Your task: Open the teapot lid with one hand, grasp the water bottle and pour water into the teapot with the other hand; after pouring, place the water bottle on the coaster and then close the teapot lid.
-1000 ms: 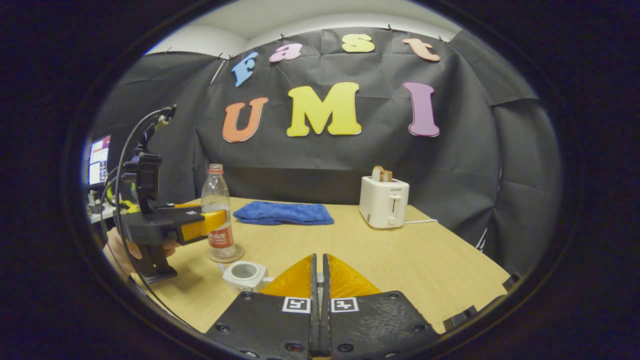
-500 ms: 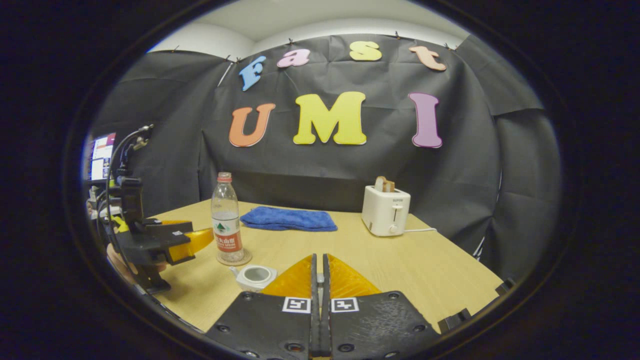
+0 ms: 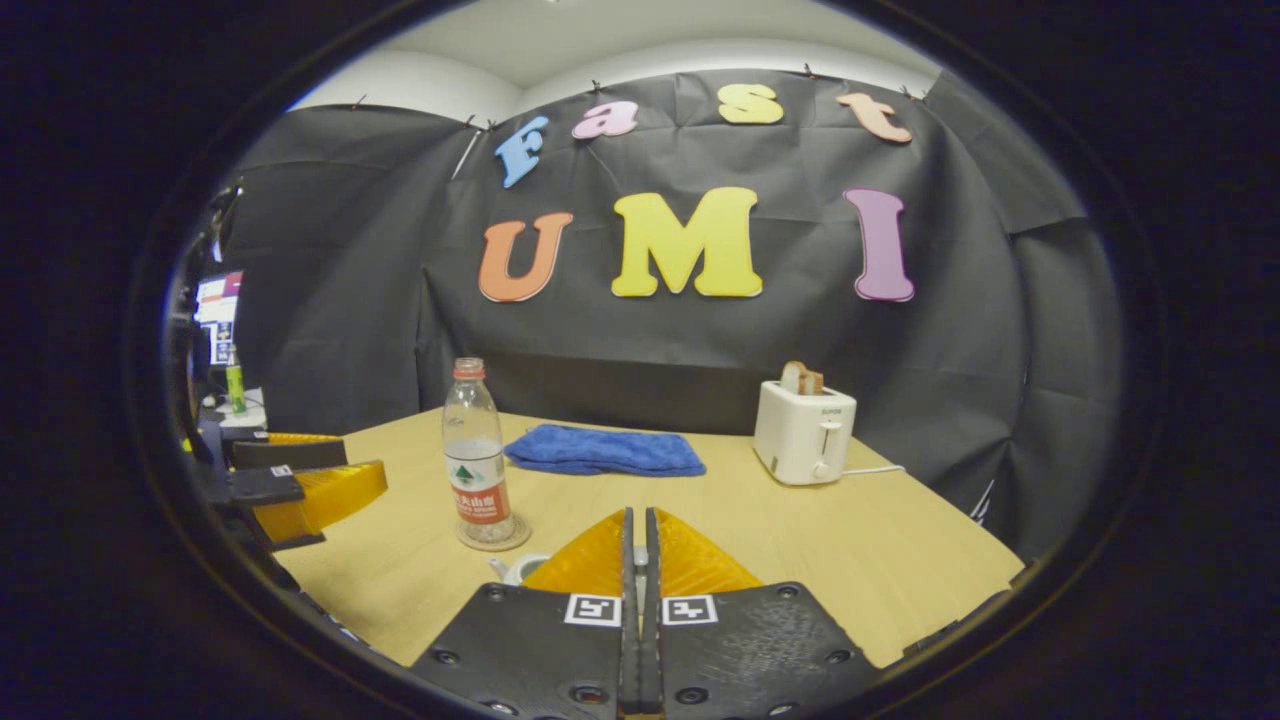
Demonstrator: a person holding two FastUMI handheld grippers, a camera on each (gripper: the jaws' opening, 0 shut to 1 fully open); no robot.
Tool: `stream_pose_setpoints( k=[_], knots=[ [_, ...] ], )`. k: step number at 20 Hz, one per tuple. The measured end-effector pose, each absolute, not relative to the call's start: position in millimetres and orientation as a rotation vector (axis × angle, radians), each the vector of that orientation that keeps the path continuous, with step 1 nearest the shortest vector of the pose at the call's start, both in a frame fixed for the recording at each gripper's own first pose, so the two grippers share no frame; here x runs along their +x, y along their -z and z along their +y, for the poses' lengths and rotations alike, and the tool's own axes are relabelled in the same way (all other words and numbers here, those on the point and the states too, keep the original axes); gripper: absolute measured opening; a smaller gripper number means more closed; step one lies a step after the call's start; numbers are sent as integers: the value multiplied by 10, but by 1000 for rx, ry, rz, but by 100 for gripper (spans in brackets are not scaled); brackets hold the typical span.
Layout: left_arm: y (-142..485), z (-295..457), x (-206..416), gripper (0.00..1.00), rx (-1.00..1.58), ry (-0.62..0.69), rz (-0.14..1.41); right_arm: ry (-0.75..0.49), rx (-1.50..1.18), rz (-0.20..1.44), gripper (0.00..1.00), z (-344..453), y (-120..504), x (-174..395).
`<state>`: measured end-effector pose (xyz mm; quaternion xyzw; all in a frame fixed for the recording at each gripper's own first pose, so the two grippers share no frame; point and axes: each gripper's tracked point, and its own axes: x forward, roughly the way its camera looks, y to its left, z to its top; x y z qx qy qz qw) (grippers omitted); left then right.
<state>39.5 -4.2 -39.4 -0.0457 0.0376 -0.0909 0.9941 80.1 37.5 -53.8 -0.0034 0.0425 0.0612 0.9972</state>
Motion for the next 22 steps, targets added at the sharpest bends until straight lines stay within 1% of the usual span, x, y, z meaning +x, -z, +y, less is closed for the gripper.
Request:
stream_pose_setpoints(
  k=[3,5,8,9,13,14,18,20,22],
  knots=[
    [165,16,233,86,-89,178,46,-154,25,120,0,513,654,966],
    [107,161,198,86,-105,146,47,-163,18,156,0,575,762,1087],
    [-1,170,137,86,-192,181,46,-169,28,196,0,653,879,1224],
    [11,201,131,86,-209,182,53,-178,37,207,0,711,913,1257],
    [76,511,193,87,-231,106,66,-204,38,217,2,896,975,1324],
    [78,515,178,89,-232,104,69,-212,41,216,2,948,972,1343],
    [85,464,205,89,-223,120,76,-240,30,226,2,1093,1017,1348],
    [87,452,186,89,-205,126,73,-231,23,220,2,1084,1008,1344],
    [99,411,182,89,-197,136,79,-224,24,228,5,1062,1039,1359]
  ],
)
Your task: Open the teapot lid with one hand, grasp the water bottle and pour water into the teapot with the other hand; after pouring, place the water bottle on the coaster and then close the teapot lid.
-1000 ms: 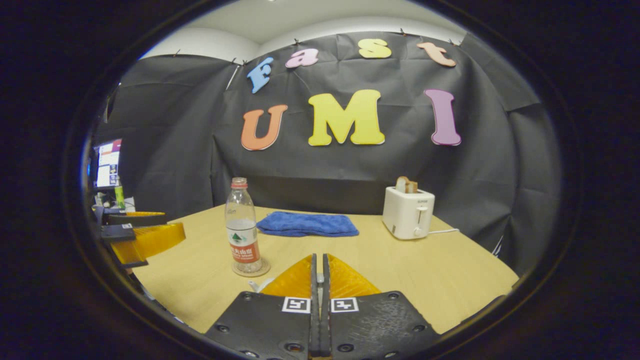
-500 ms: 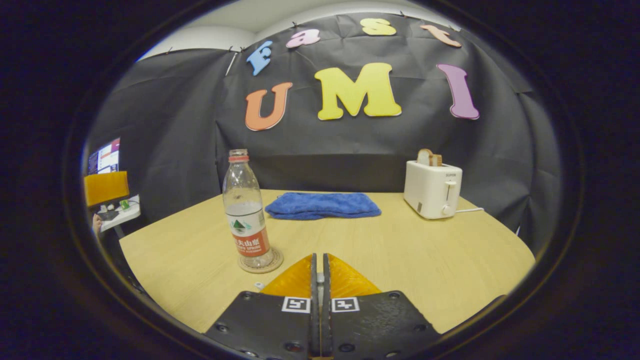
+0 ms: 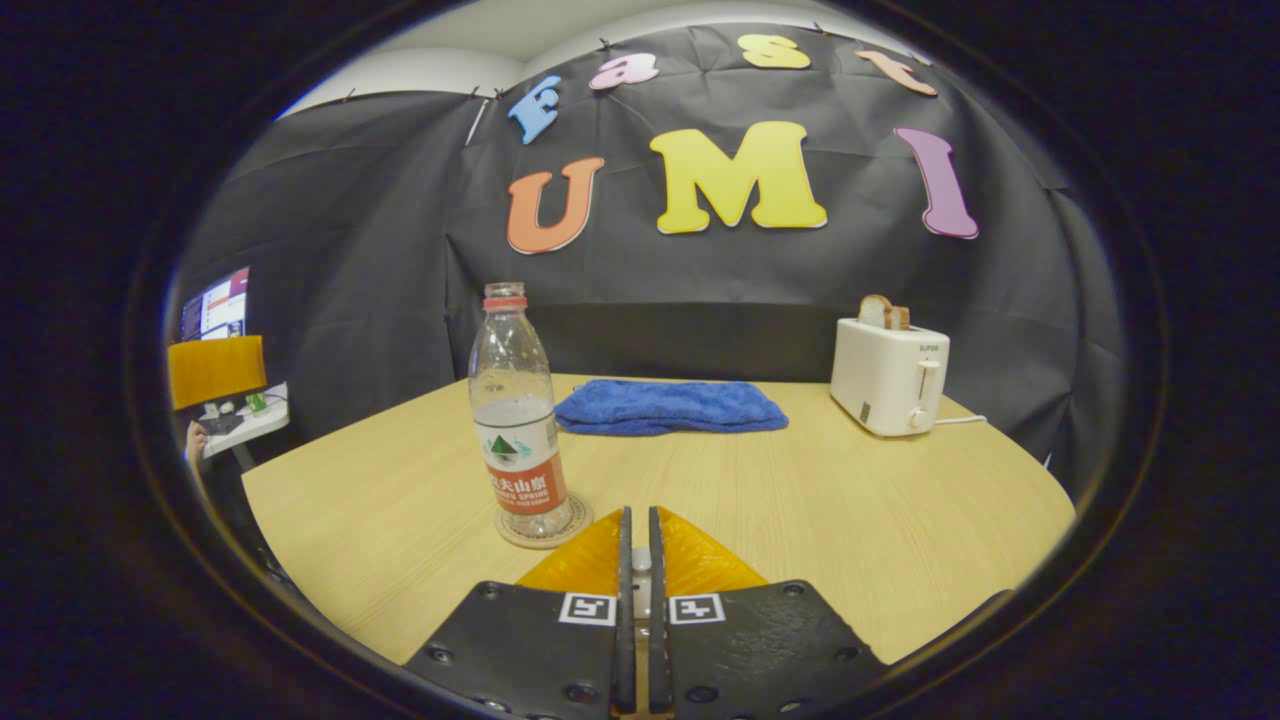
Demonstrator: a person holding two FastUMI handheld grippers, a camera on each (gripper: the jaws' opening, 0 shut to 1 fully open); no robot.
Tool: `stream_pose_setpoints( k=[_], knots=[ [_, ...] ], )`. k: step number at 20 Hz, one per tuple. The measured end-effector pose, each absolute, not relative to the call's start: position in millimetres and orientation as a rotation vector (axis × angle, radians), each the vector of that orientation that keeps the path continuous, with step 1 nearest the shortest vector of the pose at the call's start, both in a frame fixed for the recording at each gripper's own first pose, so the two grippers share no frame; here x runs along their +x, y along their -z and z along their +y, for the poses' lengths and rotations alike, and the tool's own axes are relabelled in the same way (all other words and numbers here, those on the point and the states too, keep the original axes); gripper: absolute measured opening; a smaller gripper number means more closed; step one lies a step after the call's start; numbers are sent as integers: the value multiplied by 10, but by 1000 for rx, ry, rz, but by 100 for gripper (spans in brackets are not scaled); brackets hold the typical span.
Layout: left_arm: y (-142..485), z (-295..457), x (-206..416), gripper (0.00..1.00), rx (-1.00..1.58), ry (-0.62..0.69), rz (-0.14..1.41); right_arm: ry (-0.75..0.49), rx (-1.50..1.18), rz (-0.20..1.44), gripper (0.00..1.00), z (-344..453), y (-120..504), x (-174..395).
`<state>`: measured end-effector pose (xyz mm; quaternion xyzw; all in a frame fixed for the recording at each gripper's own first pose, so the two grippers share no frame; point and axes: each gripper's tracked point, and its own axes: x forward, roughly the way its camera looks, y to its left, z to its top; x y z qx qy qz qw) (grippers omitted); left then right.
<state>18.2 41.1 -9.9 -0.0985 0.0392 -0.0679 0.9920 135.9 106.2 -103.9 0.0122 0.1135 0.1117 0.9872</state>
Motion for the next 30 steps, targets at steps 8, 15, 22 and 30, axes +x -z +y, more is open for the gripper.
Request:
stream_pose_setpoints(
  k=[8,15,22,30],
  knots=[
    [155,375,206,90,-183,148,99,-251,21,218,6,1180,1018,1297],
    [160,368,186,89,-153,144,98,-216,-14,156,22,991,764,1062],
    [105,318,175,89,-99,111,68,-154,19,59,92,603,333,719],
    [84,340,150,89,-17,65,62,-63,16,28,96,10,92,443]
  ],
)
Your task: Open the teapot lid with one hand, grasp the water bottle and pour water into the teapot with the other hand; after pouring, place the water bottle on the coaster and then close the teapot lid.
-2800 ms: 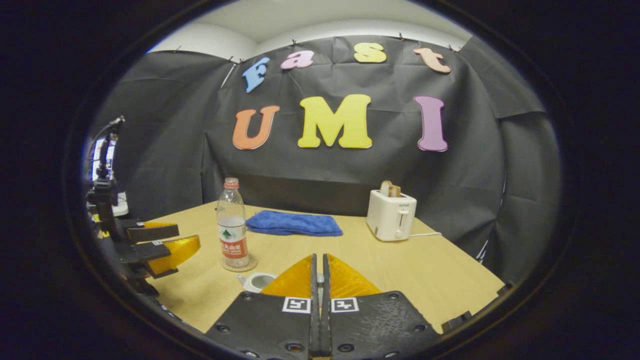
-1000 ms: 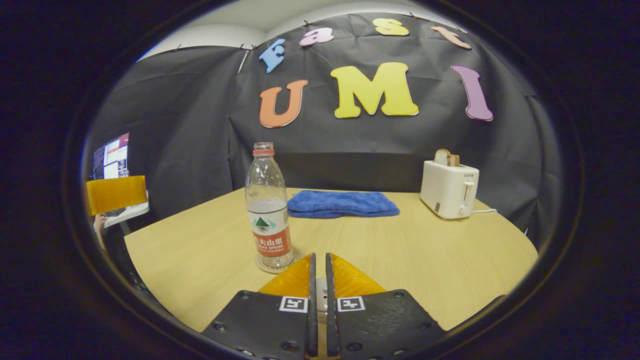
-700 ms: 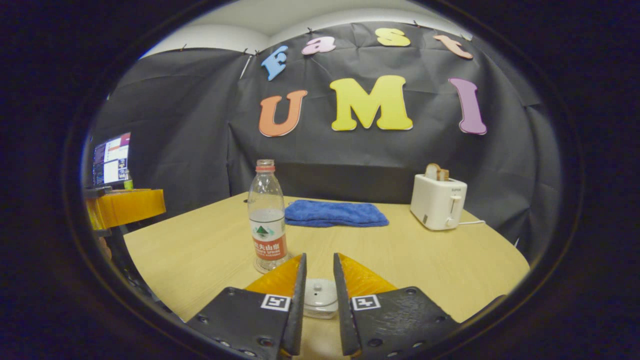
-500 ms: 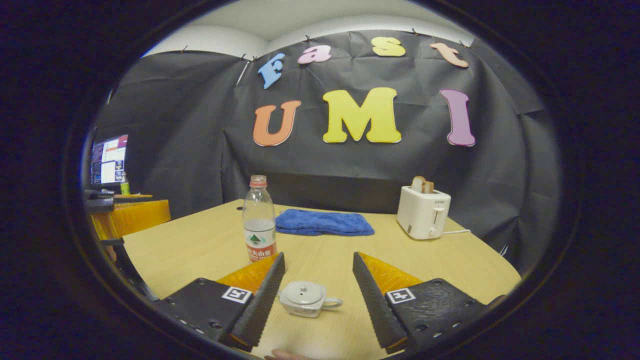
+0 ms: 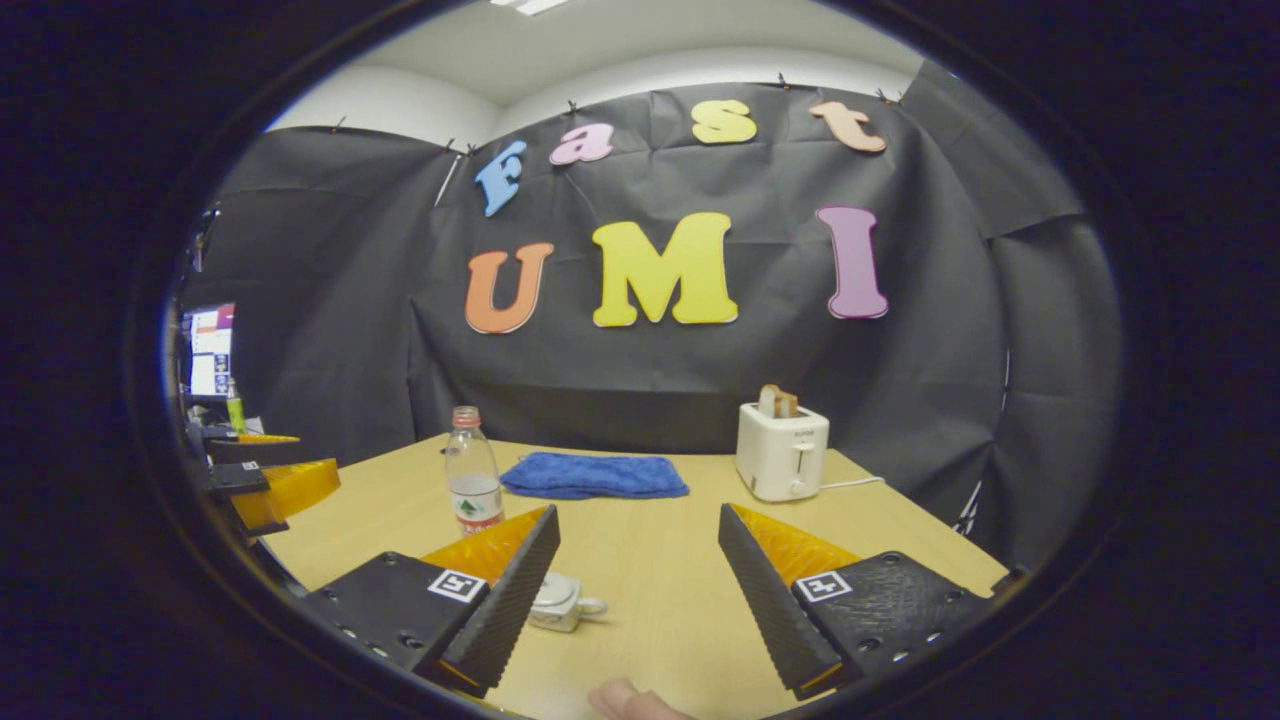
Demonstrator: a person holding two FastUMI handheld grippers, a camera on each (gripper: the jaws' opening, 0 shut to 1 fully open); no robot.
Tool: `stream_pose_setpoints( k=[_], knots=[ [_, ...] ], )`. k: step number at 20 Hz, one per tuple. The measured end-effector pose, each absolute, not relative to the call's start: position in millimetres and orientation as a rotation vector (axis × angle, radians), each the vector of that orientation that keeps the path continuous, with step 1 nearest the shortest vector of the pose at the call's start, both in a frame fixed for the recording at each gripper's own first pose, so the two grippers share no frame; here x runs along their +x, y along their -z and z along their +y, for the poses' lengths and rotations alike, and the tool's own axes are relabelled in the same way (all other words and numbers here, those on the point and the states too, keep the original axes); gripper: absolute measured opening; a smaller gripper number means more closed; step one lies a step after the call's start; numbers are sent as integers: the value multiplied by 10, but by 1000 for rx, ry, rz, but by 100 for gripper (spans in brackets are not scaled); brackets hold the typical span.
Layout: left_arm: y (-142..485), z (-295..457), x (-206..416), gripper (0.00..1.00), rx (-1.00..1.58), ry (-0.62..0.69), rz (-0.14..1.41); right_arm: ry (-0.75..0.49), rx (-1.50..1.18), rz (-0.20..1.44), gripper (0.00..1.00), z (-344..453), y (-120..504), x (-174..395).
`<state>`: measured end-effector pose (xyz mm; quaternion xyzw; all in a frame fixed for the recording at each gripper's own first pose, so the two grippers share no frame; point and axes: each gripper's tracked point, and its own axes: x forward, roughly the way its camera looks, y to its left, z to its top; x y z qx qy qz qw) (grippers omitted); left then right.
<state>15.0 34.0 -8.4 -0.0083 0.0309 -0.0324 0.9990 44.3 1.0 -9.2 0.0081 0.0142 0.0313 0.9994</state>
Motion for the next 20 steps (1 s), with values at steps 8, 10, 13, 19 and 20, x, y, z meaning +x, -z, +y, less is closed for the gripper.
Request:
stream_pose_setpoints(
  k=[8,10,13,19,20],
  knots=[
    [53,415,91,88,39,14,43,-59,19,14,96,-287,52,180],
    [22,439,74,86,44,-1,35,-43,14,-3,96,-368,-3,154],
    [-32,378,67,86,28,15,14,-28,19,-15,96,-440,-53,127],
    [-38,428,71,86,24,5,12,-39,23,3,96,-414,-8,128],
    [-23,437,72,86,20,6,14,-39,19,4,96,-414,0,129]
  ],
)
